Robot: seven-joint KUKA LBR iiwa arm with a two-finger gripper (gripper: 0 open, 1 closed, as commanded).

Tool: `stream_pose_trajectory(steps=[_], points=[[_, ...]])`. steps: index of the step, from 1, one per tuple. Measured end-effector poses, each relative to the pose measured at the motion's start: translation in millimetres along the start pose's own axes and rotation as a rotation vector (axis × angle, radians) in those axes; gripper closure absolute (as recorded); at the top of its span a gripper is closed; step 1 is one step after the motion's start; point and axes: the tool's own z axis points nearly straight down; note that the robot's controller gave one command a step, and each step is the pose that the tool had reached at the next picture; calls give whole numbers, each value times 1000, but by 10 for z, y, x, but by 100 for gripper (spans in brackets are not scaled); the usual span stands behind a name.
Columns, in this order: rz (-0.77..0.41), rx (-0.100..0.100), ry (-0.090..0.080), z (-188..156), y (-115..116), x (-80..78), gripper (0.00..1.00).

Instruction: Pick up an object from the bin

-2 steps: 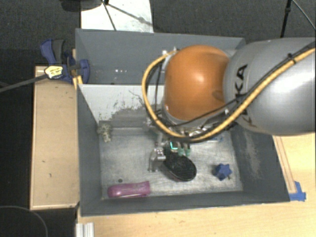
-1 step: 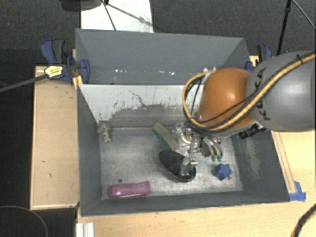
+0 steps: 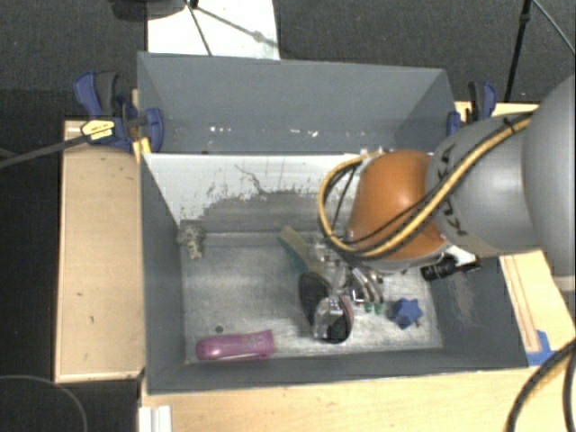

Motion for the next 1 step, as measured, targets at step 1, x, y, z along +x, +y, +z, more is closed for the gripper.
stream_pose_trajectory(steps=[1], points=[[11, 2, -11, 93, 36, 130, 0]])
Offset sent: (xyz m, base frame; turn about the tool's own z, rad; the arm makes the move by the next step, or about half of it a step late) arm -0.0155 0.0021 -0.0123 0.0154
